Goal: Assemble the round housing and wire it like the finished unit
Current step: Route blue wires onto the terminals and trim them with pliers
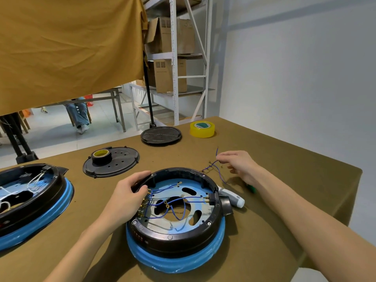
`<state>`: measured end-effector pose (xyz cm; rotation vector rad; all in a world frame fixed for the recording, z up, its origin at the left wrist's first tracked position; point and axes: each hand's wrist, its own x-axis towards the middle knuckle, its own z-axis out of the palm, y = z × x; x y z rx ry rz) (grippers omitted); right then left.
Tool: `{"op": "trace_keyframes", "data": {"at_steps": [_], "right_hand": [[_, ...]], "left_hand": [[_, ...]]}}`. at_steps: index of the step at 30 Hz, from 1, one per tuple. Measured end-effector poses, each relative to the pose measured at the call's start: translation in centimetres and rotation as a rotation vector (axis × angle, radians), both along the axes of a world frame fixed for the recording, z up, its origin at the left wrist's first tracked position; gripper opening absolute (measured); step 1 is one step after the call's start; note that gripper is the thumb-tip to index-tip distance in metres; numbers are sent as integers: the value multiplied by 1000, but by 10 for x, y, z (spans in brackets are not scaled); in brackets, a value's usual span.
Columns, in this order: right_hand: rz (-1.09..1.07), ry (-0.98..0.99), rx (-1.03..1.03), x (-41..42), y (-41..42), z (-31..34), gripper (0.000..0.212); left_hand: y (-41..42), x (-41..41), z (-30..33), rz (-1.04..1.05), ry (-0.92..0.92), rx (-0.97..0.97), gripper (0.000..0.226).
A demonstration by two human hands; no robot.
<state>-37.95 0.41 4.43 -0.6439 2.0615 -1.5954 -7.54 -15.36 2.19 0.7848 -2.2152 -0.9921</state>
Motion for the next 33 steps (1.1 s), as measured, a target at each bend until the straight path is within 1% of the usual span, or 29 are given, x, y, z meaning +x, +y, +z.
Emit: {"op": "trace_keyframes", "data": {"at_steps": [2, 3, 9, 14, 18, 21, 24, 26, 28, 30, 33], "right_hand": [[23, -139, -56, 2, 1, 5, 13], [29, -175, -64, 3, 1, 6, 16], [12, -301, -96, 3, 0, 6, 19], [9, -211, -78, 3, 2, 4, 16], [24, -41, -24, 3, 3, 4, 9], [63, 52, -10, 5, 4, 4, 8], [91, 15, -39, 8, 5, 4, 9], [105, -25, -77, 12, 7, 4, 20], [113, -36, -113, 17, 8, 5, 25], [128, -54, -159, 25, 7, 9, 26], [180, -133, -249, 42, 4, 22, 29]], "left_hand": [[0, 0, 0, 3, 5, 4, 44], [-1, 0, -1, 4, 6, 4, 44], [-1, 0, -2, 11, 21, 5, 43], [-2, -1, -3, 10, 19, -5, 44], [-2, -1, -3, 6, 27, -10, 44], [-2, 0, -3, 7, 35, 0, 43], [-1, 0, -3, 2, 37, 1, 42], [-1, 0, -3, 1, 36, -2, 42], [-1, 0, -3, 2, 26, -9, 43], [-1, 0, -3, 2, 15, -19, 43], [3, 0, 0, 0, 9, -8, 42]]}}
